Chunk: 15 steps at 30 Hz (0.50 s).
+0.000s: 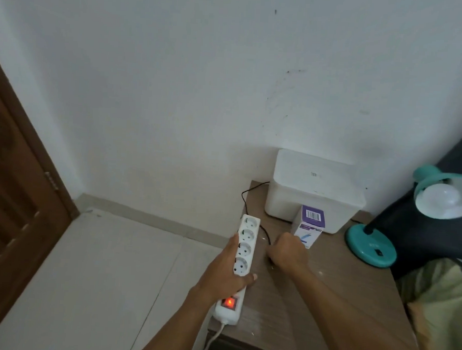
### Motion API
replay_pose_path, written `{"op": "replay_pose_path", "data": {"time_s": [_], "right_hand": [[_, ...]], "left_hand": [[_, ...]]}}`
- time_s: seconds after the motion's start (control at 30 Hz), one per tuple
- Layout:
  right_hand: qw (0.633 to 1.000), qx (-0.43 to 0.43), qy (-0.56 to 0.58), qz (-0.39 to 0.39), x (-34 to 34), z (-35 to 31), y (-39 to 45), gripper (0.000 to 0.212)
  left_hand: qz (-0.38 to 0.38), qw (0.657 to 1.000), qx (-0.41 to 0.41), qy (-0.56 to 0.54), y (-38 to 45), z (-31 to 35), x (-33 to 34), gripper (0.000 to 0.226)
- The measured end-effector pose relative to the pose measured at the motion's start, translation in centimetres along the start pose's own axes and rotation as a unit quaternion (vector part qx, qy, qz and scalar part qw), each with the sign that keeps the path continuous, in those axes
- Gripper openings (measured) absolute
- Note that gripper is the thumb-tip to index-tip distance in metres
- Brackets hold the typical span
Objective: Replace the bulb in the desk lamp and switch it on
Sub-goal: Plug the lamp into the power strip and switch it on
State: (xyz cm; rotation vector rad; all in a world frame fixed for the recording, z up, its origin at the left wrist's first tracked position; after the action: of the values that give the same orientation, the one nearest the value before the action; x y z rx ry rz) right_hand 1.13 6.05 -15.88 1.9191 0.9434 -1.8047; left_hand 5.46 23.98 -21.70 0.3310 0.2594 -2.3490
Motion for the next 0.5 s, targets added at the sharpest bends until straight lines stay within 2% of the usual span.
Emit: {"op": "replay_pose_path", "data": {"time_s": [0.1, 0.2, 0.27, 0.43, 0.5], "right_hand": [[0.999, 0.004, 0.006, -0.031, -0.8, 0.1, -0.3, 0.015], [0.996, 0.023, 0.075, -0.05, -1.5, 0.0, 0.1, 0.014], [0.989, 0.019, 0.141, -0.029, -2.2, -0.3, 0.3, 0.014], [0.957, -0.059, 0.283, 0.04, -3.8, -2.0, 0.1, 0.005], [0.946, -0.074, 0.313, 0.051, -3.6, -2.7, 0.0, 0.01]], "left_hand": [[-0.004, 1.0, 0.002, 0.001, 0.0, 0.2, -0.1, 0.113], [-0.01, 1.0, 0.005, 0.007, -0.2, 0.4, -0.2, 0.119], [-0.012, 1.0, 0.005, 0.0, -0.2, 0.3, -0.2, 0.118], [-0.004, 1.0, 0.013, -0.011, 0.0, 0.1, -0.1, 0.115], [-0.001, 1.0, 0.009, -0.009, 0.1, 0.0, 0.0, 0.115]]}}
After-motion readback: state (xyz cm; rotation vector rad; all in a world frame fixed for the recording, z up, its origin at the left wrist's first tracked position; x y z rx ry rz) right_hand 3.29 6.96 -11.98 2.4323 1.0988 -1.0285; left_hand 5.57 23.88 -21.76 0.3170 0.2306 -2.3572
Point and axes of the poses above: each hand's wrist, its own y-axis towards the middle knuckle, its own x-axis out of the palm, z = x × y, the point moved 1 cm from there along y, towards the middle knuckle, and after that the axes turned 9 degrees about -y, right-handed, at the moved point
